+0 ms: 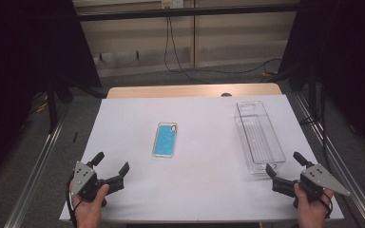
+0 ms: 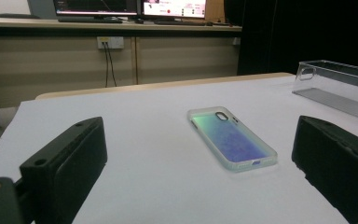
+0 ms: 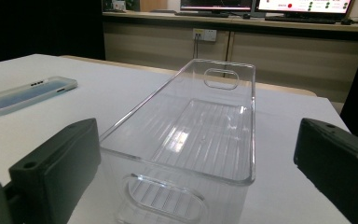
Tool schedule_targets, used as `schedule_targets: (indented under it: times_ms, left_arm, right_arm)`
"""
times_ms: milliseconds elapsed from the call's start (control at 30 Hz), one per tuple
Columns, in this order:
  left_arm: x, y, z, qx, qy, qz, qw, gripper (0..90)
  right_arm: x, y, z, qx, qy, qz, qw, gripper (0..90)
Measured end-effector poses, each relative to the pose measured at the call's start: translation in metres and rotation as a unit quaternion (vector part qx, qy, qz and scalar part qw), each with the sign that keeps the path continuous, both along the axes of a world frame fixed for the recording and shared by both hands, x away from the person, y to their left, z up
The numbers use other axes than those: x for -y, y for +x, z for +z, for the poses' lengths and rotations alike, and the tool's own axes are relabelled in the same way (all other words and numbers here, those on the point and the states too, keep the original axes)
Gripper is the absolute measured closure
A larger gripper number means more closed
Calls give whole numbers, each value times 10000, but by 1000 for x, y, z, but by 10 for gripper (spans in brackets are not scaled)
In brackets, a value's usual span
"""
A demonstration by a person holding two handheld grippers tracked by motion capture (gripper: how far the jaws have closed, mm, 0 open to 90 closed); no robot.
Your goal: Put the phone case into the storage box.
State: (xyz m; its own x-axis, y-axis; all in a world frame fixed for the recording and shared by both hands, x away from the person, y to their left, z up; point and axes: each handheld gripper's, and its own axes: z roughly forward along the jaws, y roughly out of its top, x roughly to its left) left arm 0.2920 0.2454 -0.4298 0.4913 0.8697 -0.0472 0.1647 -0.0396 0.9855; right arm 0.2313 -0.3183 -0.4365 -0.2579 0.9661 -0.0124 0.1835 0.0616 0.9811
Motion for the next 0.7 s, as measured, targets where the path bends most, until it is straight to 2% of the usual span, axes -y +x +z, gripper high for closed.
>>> schedule_targets:
  times_ms: [400,467,533,700]
  left_arm:
    - [-1,0,0,-35,-75,-10,10000,33]
    - [-2,0,0,-85,-193,-74,9997,33]
    - [-2,-1,0,-114,-208,-99,9997,32]
    - [0,-1,0,-131,-147,-134,9997,32]
  right_arm:
    - [1,-2,0,18,34,50,10000,0]
    - [1,-2,0,7,38,71,10000,0]
    - [1,-2,0,-5,33,96,9999,1]
    - [0,-2,0,5,32,97,9999,1]
